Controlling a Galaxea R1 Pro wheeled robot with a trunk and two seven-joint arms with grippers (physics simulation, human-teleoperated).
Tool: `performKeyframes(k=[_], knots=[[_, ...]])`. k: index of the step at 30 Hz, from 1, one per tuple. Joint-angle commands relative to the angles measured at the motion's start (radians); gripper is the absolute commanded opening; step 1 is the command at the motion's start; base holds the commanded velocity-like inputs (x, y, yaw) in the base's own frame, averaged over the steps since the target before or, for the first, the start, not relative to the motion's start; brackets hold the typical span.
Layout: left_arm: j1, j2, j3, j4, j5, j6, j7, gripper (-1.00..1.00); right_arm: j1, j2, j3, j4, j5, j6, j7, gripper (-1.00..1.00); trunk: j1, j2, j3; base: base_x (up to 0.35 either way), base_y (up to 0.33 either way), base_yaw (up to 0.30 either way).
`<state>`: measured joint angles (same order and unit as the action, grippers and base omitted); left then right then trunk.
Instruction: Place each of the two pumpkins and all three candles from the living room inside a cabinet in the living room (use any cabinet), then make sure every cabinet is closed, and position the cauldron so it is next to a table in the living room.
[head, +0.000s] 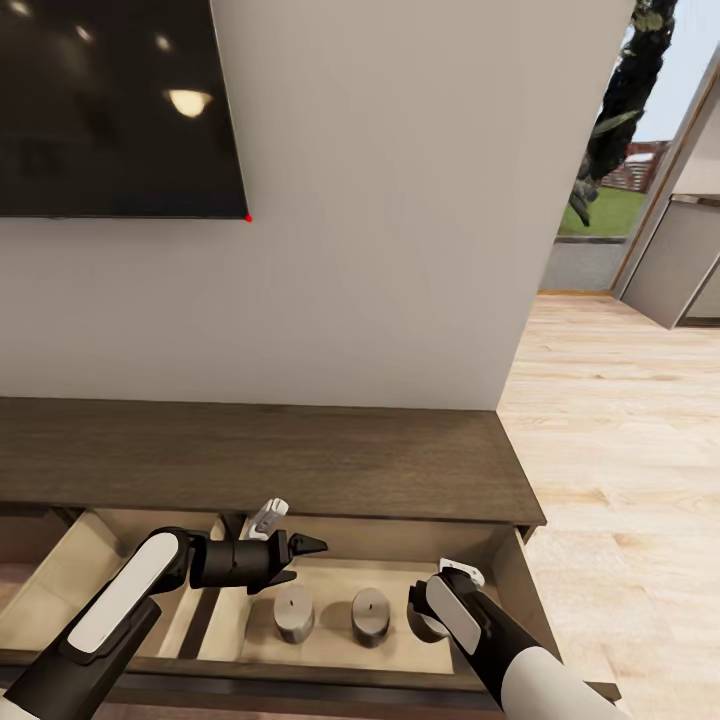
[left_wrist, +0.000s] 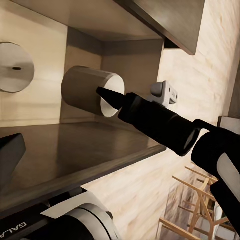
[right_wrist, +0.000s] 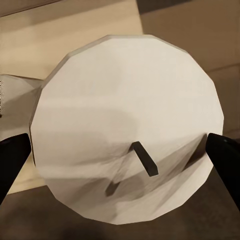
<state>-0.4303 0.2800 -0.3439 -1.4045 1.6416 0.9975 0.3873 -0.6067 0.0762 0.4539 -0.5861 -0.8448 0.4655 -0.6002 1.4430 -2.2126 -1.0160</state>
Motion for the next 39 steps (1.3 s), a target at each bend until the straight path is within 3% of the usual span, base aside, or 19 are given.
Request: performKeyframes(k=[1, 6, 7, 25, 39], knots=[[-0.001, 0.001, -0.001, -0.001, 0.011, 0.000, 0.010, 1.00, -0.001, -0.001, 0.005, -0.001, -0.007, 0.002, -0.007, -1.00, 0.000, 0.000, -0.001, 0.000, 0.000, 0.000], [-0.001, 0.001, -0.001, -0.002, 0.011, 0.000, 0.010, 1.00, -0.001, 0.000, 0.005, -0.001, -0.007, 0.002, -0.007, -1.00, 0.000, 0.000, -0.001, 0.000, 0.000, 0.000], [-0.001, 0.001, -0.002, -0.002, 0.011, 0.000, 0.010, 1.00, -0.001, 0.000, 0.005, -0.001, -0.007, 0.002, -0.007, 1.00, 0.000, 0.000, -0.001, 0.000, 0.000, 0.000], [-0.001, 0.000, -0.002, -0.002, 0.011, 0.000, 0.010, 1.00, -0.001, 0.001, 0.005, -0.001, -0.008, 0.002, -0.006, 1.00, 0.000, 0.000, -0.001, 0.000, 0.000, 0.000], [-0.001, -0.001, -0.003, -0.002, 0.011, 0.000, 0.010, 1.00, -0.001, 0.001, 0.005, -0.001, -0.008, 0.002, -0.006, 1.00, -0.054, 0.098, 0.043, 0.000, 0.000, 0.000]])
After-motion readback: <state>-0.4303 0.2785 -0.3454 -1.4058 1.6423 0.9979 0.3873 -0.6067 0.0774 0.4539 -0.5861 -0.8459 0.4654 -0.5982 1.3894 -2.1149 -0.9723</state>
